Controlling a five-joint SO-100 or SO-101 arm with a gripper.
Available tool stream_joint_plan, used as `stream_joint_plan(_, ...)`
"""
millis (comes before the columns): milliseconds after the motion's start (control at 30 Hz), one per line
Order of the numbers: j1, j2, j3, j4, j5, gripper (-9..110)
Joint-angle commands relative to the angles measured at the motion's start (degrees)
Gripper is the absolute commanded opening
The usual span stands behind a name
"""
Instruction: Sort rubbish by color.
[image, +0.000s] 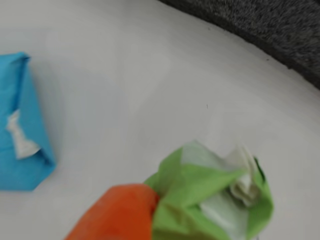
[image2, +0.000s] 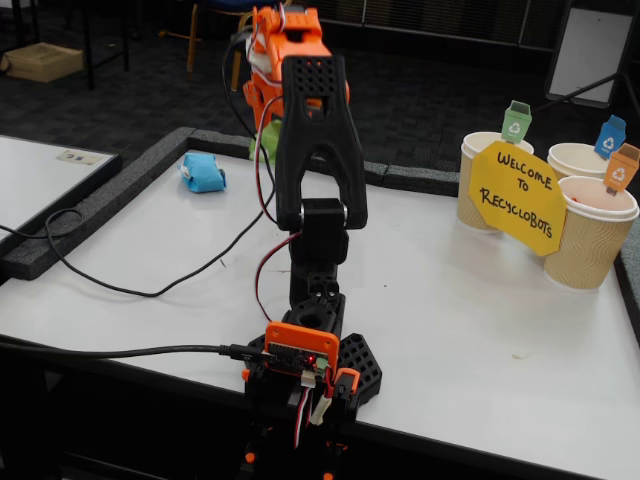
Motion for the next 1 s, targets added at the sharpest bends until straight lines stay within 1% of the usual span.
stream_joint_plan(0,-0.79,35.86,5.89,-0.35,8.09,0)
stream_joint_plan(133,-0.35,48.78,17.58,-0.97,16.00,0)
stream_joint_plan(233,1.41,59.59,28.21,-2.72,19.51,0)
stream_joint_plan(567,13.45,91.14,53.26,-5.19,24.96,0)
stream_joint_plan(667,16.35,97.82,58.01,-4.83,26.89,0)
stream_joint_plan(833,17.93,106.61,65.92,-4.75,30.50,0)
stream_joint_plan(967,19.69,111.97,70.84,-5.27,31.29,0)
